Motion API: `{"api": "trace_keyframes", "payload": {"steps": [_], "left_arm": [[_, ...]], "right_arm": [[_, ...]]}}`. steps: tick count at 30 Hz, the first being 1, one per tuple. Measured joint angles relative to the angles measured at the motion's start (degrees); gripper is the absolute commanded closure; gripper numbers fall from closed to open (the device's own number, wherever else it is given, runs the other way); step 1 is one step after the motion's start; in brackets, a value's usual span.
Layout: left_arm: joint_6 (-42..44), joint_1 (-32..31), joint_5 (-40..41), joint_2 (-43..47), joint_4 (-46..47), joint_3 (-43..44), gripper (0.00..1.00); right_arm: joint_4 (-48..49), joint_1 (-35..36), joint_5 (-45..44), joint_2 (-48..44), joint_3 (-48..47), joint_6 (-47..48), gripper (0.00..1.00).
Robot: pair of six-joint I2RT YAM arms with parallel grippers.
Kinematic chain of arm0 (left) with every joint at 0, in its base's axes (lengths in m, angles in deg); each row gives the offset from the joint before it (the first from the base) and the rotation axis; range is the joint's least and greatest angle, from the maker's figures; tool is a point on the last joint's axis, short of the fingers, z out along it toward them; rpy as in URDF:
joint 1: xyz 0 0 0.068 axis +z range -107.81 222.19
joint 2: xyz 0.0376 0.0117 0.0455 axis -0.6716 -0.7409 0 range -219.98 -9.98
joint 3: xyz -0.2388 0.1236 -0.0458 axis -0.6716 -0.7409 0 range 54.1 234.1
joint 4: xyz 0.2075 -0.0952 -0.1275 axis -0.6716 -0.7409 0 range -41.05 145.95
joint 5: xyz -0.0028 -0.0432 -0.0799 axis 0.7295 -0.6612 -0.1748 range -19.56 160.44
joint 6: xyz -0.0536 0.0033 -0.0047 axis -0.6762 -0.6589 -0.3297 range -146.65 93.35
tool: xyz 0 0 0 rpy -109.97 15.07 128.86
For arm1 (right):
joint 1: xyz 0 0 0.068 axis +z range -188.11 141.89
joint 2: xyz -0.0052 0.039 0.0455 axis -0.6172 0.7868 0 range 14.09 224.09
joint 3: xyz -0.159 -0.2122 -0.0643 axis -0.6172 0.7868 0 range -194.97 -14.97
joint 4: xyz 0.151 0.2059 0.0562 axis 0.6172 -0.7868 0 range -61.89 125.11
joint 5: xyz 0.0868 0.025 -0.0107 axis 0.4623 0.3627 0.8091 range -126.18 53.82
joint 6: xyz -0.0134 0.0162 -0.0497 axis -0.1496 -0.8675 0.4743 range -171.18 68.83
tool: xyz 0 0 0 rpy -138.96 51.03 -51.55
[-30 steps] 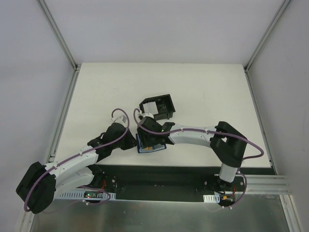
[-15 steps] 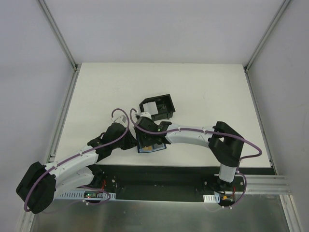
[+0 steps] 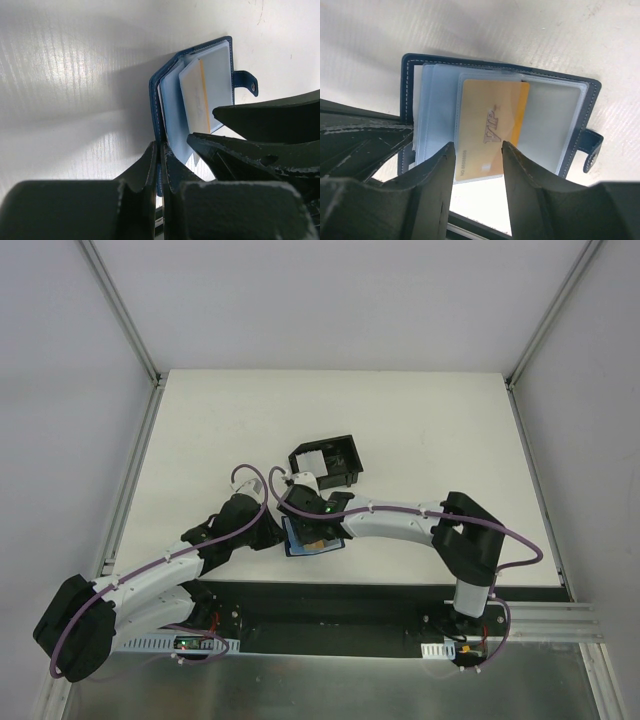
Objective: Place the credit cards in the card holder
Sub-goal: Insert the credit card into the card holder.
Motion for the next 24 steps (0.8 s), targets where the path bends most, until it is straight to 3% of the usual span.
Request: {"api": "trace_keyframes", "payload": {"steps": [24], "left_arm": [[-0.02,0.0,0.04,0.0,0.42,-0.7,1.0]], "right_arm": [[-4.48,-0.31,-6.88,-4.48,-0.98,0.31,0.66]]}}
